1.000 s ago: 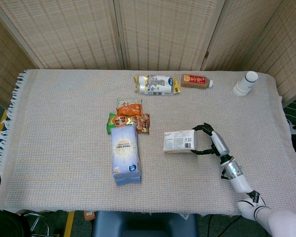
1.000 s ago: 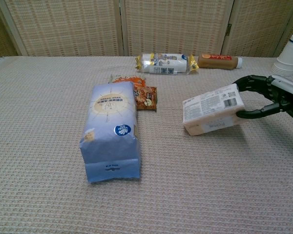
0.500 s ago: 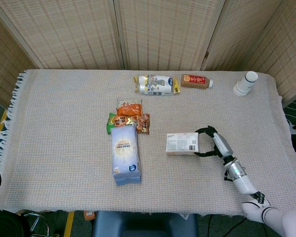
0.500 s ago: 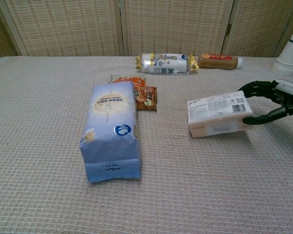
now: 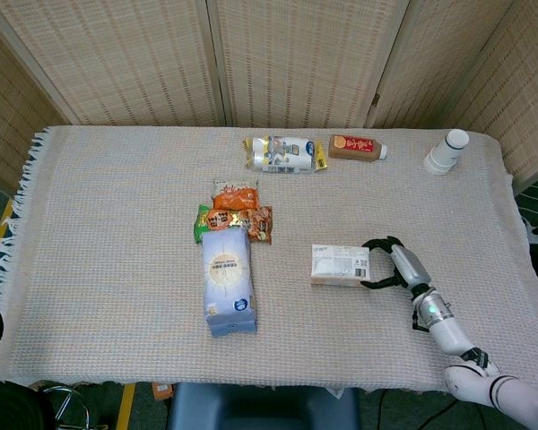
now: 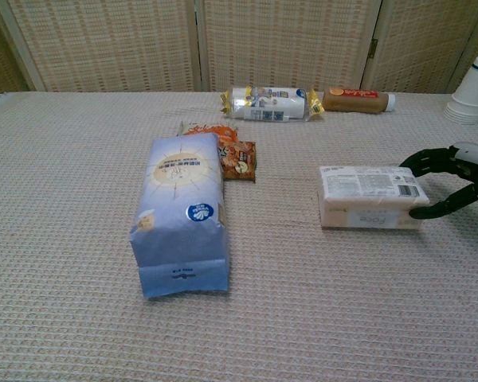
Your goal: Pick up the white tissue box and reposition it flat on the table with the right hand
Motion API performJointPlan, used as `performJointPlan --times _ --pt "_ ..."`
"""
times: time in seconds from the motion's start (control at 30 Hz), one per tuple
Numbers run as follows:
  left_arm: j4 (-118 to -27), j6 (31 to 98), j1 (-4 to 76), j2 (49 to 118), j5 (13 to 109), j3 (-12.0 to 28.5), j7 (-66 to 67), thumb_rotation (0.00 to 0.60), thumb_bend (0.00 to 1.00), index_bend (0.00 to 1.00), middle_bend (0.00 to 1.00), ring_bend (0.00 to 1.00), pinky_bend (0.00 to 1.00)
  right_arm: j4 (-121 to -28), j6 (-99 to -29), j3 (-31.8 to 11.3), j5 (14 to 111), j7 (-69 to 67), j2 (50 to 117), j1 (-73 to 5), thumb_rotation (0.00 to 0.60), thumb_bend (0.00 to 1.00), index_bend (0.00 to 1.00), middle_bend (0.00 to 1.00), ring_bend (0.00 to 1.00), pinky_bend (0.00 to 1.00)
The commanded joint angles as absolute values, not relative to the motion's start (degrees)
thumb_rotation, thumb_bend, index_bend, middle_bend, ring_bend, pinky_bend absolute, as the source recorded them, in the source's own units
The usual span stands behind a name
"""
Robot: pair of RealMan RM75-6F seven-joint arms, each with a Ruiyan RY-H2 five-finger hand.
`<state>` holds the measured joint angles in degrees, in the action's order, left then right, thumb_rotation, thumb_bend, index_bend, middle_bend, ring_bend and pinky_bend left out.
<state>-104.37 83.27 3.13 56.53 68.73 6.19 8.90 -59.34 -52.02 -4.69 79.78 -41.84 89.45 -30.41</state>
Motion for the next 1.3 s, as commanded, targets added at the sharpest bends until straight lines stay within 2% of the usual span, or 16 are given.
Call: performJointPlan --times 0.03,0.4,0.87,1.07,1.3 --pt "-104.4 83.26 3.13 56.51 68.7 6.19 8.89 0.6 0.53 0.14 0.0 0.0 0.11 -60.78 -50.76 -5.0 78.72 -39.39 88.54 -30.56 0.6 0.32 0.44 0.5 0.44 0.0" --pt "-104.49 83.18 3.18 56.44 68.63 6.16 9.05 0.6 0.52 0.14 0.0 0.0 0.11 -66.24 -49.01 -6.24 75.11 -30.18 85.89 -30.47 0.6 0.32 0.38 0.49 0.39 0.0" --pt "-104.61 83.46 3.14 56.46 68.83 6.13 9.25 0.6 0.53 0.15 0.0 0.0 0.11 -68.92 -46.3 -7.12 71.81 -24.42 84.65 -30.73 0.6 0.32 0.33 0.47 0.38 0.0" --pt "-104.63 83.52 3.11 56.41 68.7 6.2 9.17 0.6 0.52 0.15 0.0 0.0 0.11 -69.97 -45.96 -7.46 70.81 -22.92 84.03 -30.52 0.6 0.22 0.3 0.46 0.37 0.0" --pt "-104.65 83.51 3.12 56.39 68.73 6.19 9.15 0.6 0.53 0.15 0.0 0.0 0.11 -71.16 -45.83 -7.48 70.3 -20.64 83.14 -30.38 0.6 0.16 0.24 0.41 0.33 0.0"
